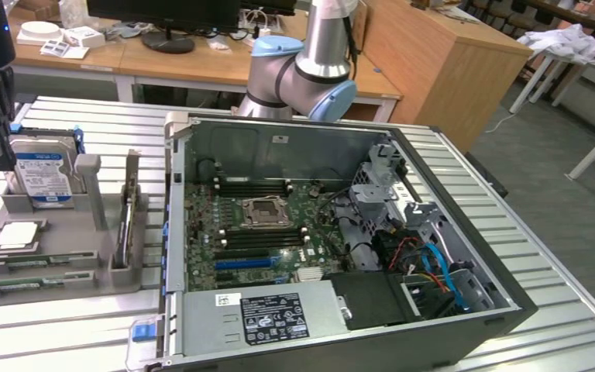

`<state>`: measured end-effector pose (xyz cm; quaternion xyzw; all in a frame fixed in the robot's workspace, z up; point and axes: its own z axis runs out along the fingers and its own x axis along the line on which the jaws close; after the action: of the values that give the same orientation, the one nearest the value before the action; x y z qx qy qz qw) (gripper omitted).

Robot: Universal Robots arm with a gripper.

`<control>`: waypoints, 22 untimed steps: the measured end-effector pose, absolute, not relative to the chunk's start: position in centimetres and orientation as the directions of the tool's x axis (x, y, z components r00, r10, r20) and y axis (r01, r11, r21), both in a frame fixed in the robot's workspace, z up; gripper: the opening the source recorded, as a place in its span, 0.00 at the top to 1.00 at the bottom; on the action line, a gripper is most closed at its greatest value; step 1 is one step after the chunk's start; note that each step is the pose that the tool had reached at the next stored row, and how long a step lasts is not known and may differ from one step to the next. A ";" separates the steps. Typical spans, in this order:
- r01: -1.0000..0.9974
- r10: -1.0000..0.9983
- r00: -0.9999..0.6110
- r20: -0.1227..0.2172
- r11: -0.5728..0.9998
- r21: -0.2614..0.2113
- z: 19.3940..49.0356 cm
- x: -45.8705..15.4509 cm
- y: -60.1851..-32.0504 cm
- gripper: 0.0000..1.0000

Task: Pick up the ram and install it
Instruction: 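Pick up the ram and move it above insertion slot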

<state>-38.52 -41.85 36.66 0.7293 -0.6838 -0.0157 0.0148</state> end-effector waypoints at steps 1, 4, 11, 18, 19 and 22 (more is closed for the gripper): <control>-0.997 -0.998 0.064 -0.003 -0.064 0.043 36.7 -38.5 -41.8 0.89; -0.997 -0.998 0.064 -0.003 -0.064 0.043 36.7 -38.5 -41.8 0.77; -0.997 -0.998 0.065 -0.003 -0.065 0.043 36.7 -38.5 -41.8 0.70; -0.997 -0.998 0.065 -0.003 -0.065 0.043 36.7 -38.5 -41.8 0.70; -0.997 -0.998 0.065 -0.003 -0.065 0.043 36.7 -38.5 -41.8 0.70; -0.997 -0.998 0.065 -0.003 -0.065 0.043 36.7 -38.5 -41.8 0.69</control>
<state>-38.52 -41.85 36.66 0.7295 -0.6836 -0.0157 0.0148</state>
